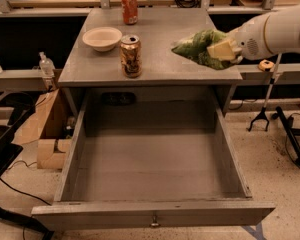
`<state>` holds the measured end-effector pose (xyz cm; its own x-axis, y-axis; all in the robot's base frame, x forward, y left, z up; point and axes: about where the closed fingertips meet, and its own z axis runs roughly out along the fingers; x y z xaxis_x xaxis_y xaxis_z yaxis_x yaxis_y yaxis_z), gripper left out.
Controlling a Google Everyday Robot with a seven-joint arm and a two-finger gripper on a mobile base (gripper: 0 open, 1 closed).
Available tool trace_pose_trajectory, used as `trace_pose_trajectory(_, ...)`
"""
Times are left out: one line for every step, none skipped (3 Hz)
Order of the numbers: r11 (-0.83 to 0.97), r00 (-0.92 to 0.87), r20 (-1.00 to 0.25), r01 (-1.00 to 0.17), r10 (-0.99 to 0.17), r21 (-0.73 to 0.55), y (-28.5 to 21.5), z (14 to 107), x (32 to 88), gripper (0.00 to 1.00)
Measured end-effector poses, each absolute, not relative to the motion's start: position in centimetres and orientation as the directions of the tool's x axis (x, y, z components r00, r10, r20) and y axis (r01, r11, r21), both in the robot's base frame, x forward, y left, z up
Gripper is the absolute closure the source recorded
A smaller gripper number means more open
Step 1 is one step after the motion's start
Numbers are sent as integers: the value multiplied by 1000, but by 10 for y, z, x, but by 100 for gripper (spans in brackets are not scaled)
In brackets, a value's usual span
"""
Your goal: Place green jalapeno chip bag into top drawer
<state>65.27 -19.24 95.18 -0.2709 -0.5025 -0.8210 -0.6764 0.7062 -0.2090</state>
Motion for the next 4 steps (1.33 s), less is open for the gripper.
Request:
trace_pose_trajectory(706, -307, -812, -687, -496, -172, -188, 927, 591, 100)
trace_pose_trajectory(658, -366, -759, -746, -538, -107, -179, 864, 536, 100)
trace_pose_trajectory(632, -402, -716, -772, -571, -70, -173, 821, 526, 100)
trace_pose_trajectory(629, -400, -716, -774, -573, -71, -171, 822, 526, 82)
